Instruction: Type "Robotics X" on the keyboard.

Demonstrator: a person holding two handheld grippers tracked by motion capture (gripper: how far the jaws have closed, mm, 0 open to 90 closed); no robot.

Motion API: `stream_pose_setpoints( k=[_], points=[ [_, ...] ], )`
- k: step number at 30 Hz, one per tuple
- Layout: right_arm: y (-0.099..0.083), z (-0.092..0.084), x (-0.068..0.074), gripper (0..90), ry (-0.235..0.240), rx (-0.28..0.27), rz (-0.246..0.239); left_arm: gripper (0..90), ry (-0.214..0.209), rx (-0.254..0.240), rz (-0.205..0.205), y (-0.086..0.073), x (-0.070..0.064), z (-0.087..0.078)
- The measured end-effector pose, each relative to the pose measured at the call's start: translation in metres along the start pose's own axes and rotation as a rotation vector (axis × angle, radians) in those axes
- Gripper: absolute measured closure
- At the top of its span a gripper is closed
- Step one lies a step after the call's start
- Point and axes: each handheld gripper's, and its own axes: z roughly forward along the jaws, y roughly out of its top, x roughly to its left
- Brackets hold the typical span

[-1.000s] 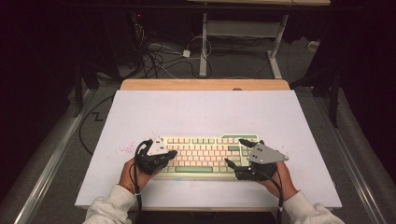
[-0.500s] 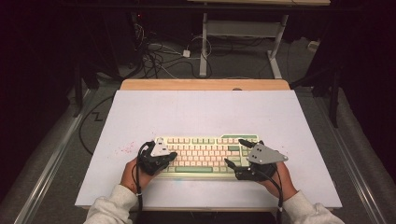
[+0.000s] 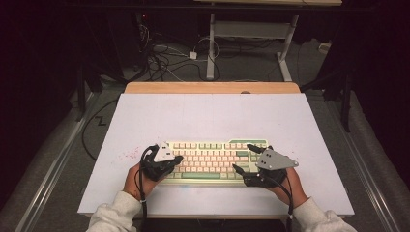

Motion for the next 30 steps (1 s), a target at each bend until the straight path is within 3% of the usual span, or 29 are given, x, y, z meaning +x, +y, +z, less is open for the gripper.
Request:
stream_pose_setpoints(
  k=[10,30],
  points=[
    [0.000,-0.001,0.000,23.8,0.000,-0.002,-0.001,87.3,-0.025,-0.052,0.019,0.006,-0.010,-0.011],
    [0.000,0.000,0.000,23.8,0.005,0.002,0.003,87.3,-0.113,-0.067,0.060,0.010,-0.032,-0.010]
  ],
)
